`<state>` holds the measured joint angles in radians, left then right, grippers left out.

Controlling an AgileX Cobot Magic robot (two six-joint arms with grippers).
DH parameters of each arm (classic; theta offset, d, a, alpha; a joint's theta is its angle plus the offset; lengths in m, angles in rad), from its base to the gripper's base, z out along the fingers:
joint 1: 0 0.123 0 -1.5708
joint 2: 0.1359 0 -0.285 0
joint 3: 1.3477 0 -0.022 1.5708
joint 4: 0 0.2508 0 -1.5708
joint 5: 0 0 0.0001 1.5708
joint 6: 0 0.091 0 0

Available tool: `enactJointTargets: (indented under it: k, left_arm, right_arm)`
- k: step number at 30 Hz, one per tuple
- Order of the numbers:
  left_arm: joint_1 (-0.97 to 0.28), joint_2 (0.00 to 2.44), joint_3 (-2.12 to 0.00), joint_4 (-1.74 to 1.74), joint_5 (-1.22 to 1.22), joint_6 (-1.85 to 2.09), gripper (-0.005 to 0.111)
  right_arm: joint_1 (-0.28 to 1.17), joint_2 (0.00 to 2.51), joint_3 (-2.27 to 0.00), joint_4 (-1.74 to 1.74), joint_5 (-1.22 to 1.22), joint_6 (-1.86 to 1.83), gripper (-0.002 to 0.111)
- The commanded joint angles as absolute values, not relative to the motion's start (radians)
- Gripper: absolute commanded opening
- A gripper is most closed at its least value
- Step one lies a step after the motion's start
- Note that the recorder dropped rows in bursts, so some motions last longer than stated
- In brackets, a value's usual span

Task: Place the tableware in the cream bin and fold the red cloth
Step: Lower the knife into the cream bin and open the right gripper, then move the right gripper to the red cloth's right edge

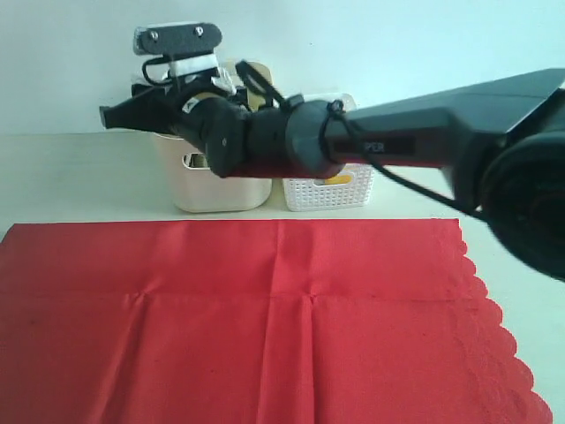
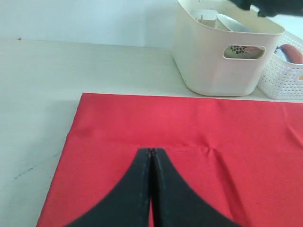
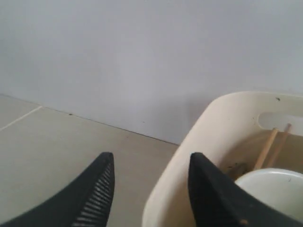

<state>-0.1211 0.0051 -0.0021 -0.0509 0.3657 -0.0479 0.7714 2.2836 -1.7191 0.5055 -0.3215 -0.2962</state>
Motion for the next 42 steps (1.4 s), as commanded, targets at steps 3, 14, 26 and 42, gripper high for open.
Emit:
enactJointTargets:
  k: [3,14,26,42]
  left_arm:
    - [-0.118,0.000,0.000,-0.053,0.357,-0.054,0.000]
    - [-0.118,0.000,0.000,-0.053,0.357,-0.054,0.000]
    - [-0.118,0.000,0.000,-0.053,0.357,-0.054,0.000]
    - [-0.118,0.000,0.000,-0.053,0.357,-0.054,0.000]
  right_arm:
    - [0.768,2.118,-1.723,0.506,0.045,-0.312,0.044]
    - [0.768,1.913,-1.609,0.410,0.516,-0.312,0.004]
    - [0.768,1.447,-0.781,0.260,0.270,-0.312,0.000]
    - [0.768,1.322,-0.490,0.259,0.007,-0.309,0.000]
